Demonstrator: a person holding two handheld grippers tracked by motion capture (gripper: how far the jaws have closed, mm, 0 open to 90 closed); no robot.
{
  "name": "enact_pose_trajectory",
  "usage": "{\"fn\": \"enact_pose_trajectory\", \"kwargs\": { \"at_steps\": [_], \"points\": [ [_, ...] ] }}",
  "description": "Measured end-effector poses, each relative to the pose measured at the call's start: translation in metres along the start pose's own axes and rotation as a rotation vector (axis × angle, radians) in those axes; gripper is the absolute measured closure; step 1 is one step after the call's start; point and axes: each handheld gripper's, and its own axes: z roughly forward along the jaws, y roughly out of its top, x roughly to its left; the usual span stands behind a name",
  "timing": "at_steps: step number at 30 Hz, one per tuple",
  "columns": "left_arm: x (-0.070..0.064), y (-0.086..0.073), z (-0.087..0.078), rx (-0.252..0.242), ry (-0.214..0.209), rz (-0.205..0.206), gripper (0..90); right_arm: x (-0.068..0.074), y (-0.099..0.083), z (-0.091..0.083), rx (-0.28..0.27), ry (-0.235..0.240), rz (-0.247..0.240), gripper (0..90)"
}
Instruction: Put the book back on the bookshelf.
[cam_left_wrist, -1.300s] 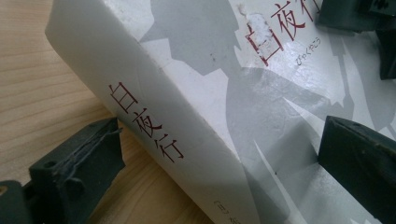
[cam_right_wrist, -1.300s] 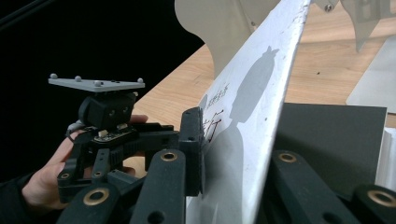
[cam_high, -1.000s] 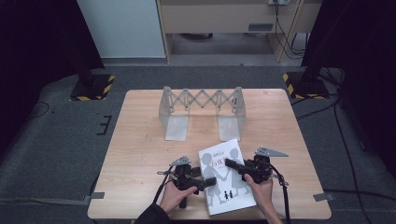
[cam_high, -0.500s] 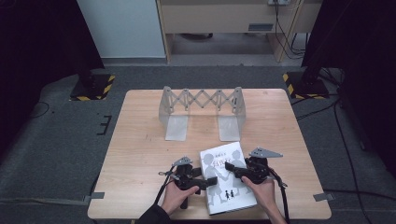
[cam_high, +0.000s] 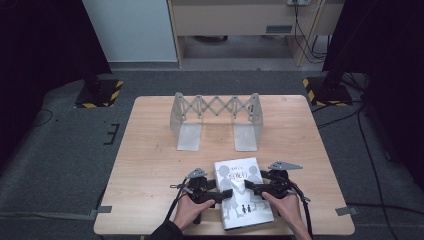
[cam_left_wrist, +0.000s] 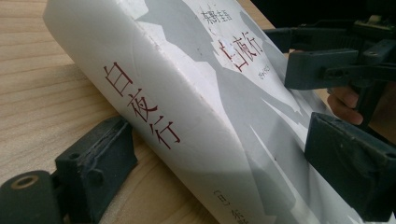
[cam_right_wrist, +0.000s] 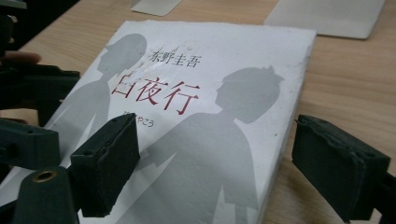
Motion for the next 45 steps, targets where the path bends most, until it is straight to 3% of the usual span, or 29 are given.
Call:
{"fn": "enact_pose_trajectory", "kwargs": {
  "at_steps": [7,11,15,18,32,36,40,42,45],
  "points": [
    [0.0,0.0,0.0,-0.001,0.003,0.0,7.1,0.0,-0.002,0.008,0.01,0.057,0.018,12.1],
    [-0.004,0.0,0.003,0.012,0.016,0.024,3.2,-0.004,-0.001,0.009,0.023,0.084,0.049,12.0],
    [-0.004,0.0,0.003,0.014,0.016,0.024,3.1,-0.004,-0.001,0.009,0.022,0.081,0.047,13.3],
    [-0.003,0.002,0.002,0.016,0.016,0.017,4.0,-0.006,0.0,0.005,0.01,0.073,0.075,21.9],
    [-0.002,0.004,0.0,0.014,0.031,-0.032,11.4,-0.004,0.0,0.004,0.0,0.055,0.069,24.0],
    [-0.002,0.003,-0.002,0.018,0.038,-0.036,11.6,-0.003,0.001,0.002,-0.027,0.044,0.061,31.0],
    [-0.002,0.005,-0.004,0.028,0.03,-0.034,11.7,-0.002,0.001,0.001,-0.037,0.043,0.046,32.1],
    [-0.003,0.007,-0.005,0.02,0.02,-0.039,13.2,-0.001,0.002,0.0,-0.061,0.052,0.042,34.2],
    [-0.008,0.01,-0.008,-0.003,0.015,-0.015,15.6,0.002,0.004,-0.005,-0.11,0.069,0.03,36.2]
  ]
}}
